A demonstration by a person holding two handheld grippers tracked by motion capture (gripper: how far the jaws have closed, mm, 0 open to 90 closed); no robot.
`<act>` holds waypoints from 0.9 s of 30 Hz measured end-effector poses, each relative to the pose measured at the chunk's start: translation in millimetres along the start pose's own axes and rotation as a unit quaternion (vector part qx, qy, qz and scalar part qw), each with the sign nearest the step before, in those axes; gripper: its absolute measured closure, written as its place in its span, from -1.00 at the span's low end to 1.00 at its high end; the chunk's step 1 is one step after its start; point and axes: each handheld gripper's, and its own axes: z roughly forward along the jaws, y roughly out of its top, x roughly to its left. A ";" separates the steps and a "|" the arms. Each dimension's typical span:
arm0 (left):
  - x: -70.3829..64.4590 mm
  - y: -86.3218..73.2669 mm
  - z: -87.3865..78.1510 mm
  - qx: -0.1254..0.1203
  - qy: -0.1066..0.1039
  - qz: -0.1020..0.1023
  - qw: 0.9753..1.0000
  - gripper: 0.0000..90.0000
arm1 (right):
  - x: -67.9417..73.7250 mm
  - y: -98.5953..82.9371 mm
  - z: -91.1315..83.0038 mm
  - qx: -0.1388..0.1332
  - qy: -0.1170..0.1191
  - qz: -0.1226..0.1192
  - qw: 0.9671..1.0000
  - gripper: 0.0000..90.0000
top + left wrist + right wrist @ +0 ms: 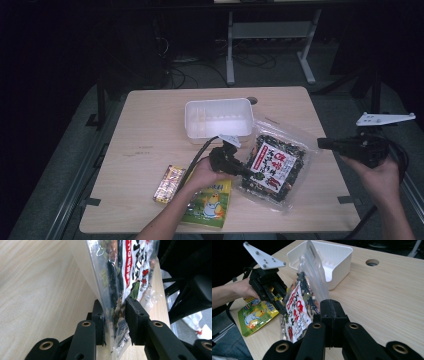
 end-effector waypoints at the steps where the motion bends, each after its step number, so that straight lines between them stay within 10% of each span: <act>1: -1.2 -0.3 -0.3 -0.001 0.003 0.005 1.000 0.57 | -2.8 -1.0 0.3 -0.001 0.004 0.001 1.000 0.98; 10: -8.8 1.1 -0.7 -0.003 0.013 0.028 1.000 0.63 | -28.1 -17.2 25.2 0.025 0.037 0.026 0.999 0.10; 27: -11.4 0.4 -4.2 0.001 0.020 0.044 0.999 0.63 | -30.5 -20.0 73.7 0.056 0.123 0.024 0.990 0.40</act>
